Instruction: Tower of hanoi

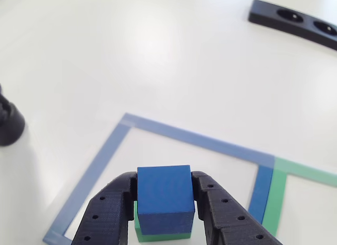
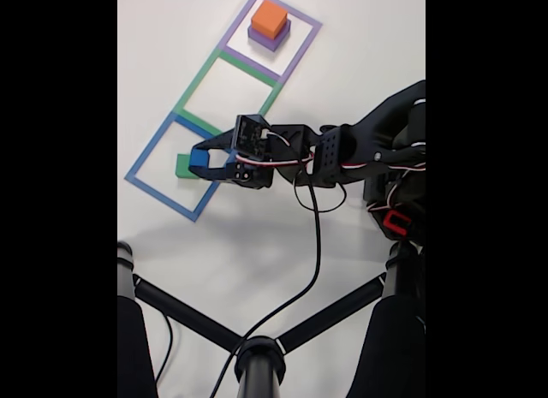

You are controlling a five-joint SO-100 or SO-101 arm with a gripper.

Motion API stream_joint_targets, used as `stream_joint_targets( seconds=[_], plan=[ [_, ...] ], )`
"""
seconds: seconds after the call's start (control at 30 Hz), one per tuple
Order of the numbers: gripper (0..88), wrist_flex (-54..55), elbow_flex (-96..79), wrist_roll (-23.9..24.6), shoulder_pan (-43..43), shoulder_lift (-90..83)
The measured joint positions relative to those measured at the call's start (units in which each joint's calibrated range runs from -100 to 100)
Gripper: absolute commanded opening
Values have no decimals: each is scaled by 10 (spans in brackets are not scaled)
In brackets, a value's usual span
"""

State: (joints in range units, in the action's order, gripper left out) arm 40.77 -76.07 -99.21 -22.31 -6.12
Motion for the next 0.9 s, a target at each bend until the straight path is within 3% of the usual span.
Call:
stream_joint_targets(
  seconds=[0.9],
  plan=[
    [45, 96, 89, 0, 0, 165]
  ],
)
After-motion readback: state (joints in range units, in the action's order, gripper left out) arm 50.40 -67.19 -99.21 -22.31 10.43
